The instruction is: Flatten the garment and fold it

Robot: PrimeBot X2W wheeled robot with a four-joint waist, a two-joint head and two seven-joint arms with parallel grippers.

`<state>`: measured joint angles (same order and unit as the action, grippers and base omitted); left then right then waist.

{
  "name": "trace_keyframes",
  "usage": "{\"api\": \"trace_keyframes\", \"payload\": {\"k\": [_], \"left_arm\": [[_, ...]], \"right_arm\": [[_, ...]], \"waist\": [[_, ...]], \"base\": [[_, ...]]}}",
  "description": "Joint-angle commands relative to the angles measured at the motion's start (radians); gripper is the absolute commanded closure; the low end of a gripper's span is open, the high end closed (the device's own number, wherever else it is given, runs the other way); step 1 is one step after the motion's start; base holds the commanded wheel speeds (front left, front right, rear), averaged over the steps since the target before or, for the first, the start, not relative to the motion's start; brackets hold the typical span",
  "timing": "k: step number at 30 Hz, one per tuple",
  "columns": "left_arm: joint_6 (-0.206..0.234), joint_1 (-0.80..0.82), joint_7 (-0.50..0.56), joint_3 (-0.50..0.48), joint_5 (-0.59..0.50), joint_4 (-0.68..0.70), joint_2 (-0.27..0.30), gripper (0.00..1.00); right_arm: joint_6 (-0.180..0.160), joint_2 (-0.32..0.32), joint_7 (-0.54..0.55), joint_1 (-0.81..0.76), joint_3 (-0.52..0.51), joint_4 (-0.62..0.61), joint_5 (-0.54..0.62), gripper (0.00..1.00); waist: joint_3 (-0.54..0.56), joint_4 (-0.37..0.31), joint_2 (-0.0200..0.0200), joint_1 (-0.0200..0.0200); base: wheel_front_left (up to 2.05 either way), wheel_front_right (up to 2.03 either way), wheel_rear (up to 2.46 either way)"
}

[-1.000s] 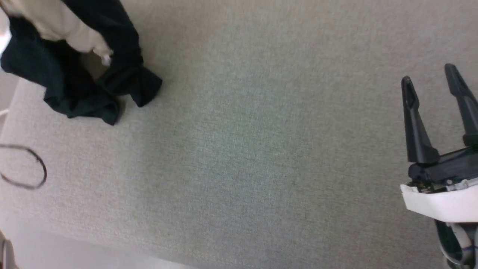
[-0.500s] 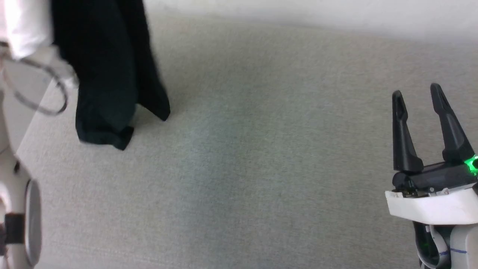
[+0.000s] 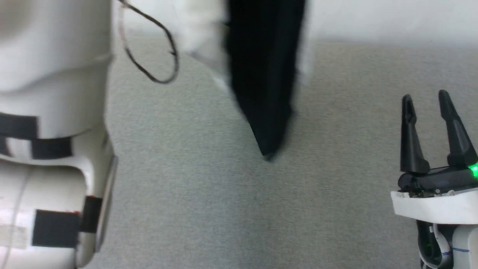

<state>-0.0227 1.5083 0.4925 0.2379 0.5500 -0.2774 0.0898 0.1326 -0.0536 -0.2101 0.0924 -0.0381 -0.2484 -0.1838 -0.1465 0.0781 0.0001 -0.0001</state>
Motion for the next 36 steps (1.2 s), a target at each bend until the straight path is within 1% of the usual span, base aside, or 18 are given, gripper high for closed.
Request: {"api": "trace_keyframes", "payload": {"k": [1, 4, 8, 13, 15, 17, 19, 20, 22, 24, 28, 32, 33, 34, 36], "left_arm": [[0.001, -0.003, -0.007, 0.006, 0.005, -0.005, -0.005, 1.0], [-0.007, -0.048, -0.015, 0.058, 0.02, -0.03, -0.023, 1.0], [-0.003, -0.16, -0.039, 0.125, 0.048, -0.051, -0.034, 1.0], [0.023, -0.365, -0.087, 0.207, 0.12, -0.044, -0.039, 1.0], [0.033, -0.458, -0.109, 0.261, 0.16, -0.029, -0.039, 1.0], [0.059, -0.547, -0.143, 0.308, 0.215, -0.015, -0.039, 1.0], [0.078, -0.617, -0.182, 0.359, 0.24, -0.018, -0.039, 1.0], [0.095, -0.65, -0.206, 0.381, 0.246, -0.031, -0.039, 1.0], [0.109, -0.706, -0.225, 0.439, 0.236, -0.082, -0.039, 1.0], [0.131, -0.757, -0.243, 0.475, 0.246, -0.14, -0.039, 1.0], [0.149, -0.811, -0.258, 0.541, 0.228, -0.27, -0.039, 1.0], [0.154, -0.814, -0.305, 0.558, 0.24, -0.34, -0.039, 1.0], [0.152, -0.81, -0.325, 0.556, 0.247, -0.343, -0.04, 0.53], [0.149, -0.805, -0.346, 0.554, 0.255, -0.34, -0.04, 0.0], [0.141, -0.795, -0.391, 0.546, 0.274, -0.324, -0.04, 0.0]], "right_arm": [[-0.002, 0.003, -0.007, 0.0, -0.007, 0.002, -0.008, 0.0], [-0.002, 0.003, -0.017, 0.006, -0.029, 0.0, -0.018, 0.0], [-0.002, 0.003, -0.026, 0.005, -0.057, -0.006, -0.023, 0.0], [-0.002, 0.003, -0.03, -0.002, -0.071, -0.008, -0.022, 0.0], [-0.002, 0.003, -0.029, -0.003, -0.069, -0.009, -0.023, 0.0], [-0.002, 0.003, -0.026, -0.002, -0.068, -0.01, -0.021, 0.0], [-0.002, 0.003, -0.022, 0.001, -0.066, -0.011, -0.019, 0.0], [-0.002, 0.003, -0.021, 0.003, -0.064, -0.012, -0.019, 0.0], [-0.002, 0.003, -0.017, 0.009, -0.057, -0.013, -0.018, 0.0], [-0.002, 0.003, -0.013, 0.014, -0.046, -0.015, -0.017, 0.0], [-0.002, 0.003, -0.008, 0.023, -0.033, -0.013, -0.017, 0.0], [-0.002, 0.003, -0.006, 0.02, -0.03, -0.011, -0.015, 0.0], [-0.002, 0.003, -0.006, 0.017, -0.033, -0.01, -0.014, 0.0], [-0.002, 0.003, -0.005, 0.013, -0.037, -0.01, -0.012, 0.0], [-0.002, 0.003, 0.0, 0.004, -0.038, -0.009, -0.009, 0.0]], "waist": [[0.004, -0.023, -0.0001, 0.0001], [0.001, -0.05, -0.0001, 0.0001], [-0.007, -0.082, -0.0001, 0.0001], [-0.019, -0.114, -0.0001, 0.0001], [-0.027, -0.125, -0.0001, 0.0001], [-0.037, -0.13, -0.0001, 0.0001], [-0.047, -0.133, -0.0001, 0.0001], [-0.053, -0.135, -0.0001, 0.0001], [-0.064, -0.14, -0.0001, 0.0001], [-0.073, -0.146, -0.0001, 0.0001], [-0.089, -0.154, -0.0001, 0.0001], [-0.09, -0.153, -0.0001, 0.0001], [-0.087, -0.149, -0.0001, 0.0001], [-0.082, -0.143, -0.0001, 0.0001], [-0.07, -0.133, -0.0001, 0.0001]], "base": [[0.0, 0.0, 0.0], [0.0, 0.0, 0.0], [0.0, 0.0, 0.0], [0.0, 0.0, 0.0], [0.0, 0.0, 0.0], [0.0, 0.0, 0.0], [0.0, 0.0, 0.0], [0.0, 0.0, 0.0], [0.0, 0.0, 0.0], [0.0, 0.0, 0.0], [0.0, 0.0, 0.0], [0.0, 0.0, 0.0], [0.0, 0.0, 0.0], [0.0, 0.0, 0.0], [0.0, 0.0, 0.0]]}}
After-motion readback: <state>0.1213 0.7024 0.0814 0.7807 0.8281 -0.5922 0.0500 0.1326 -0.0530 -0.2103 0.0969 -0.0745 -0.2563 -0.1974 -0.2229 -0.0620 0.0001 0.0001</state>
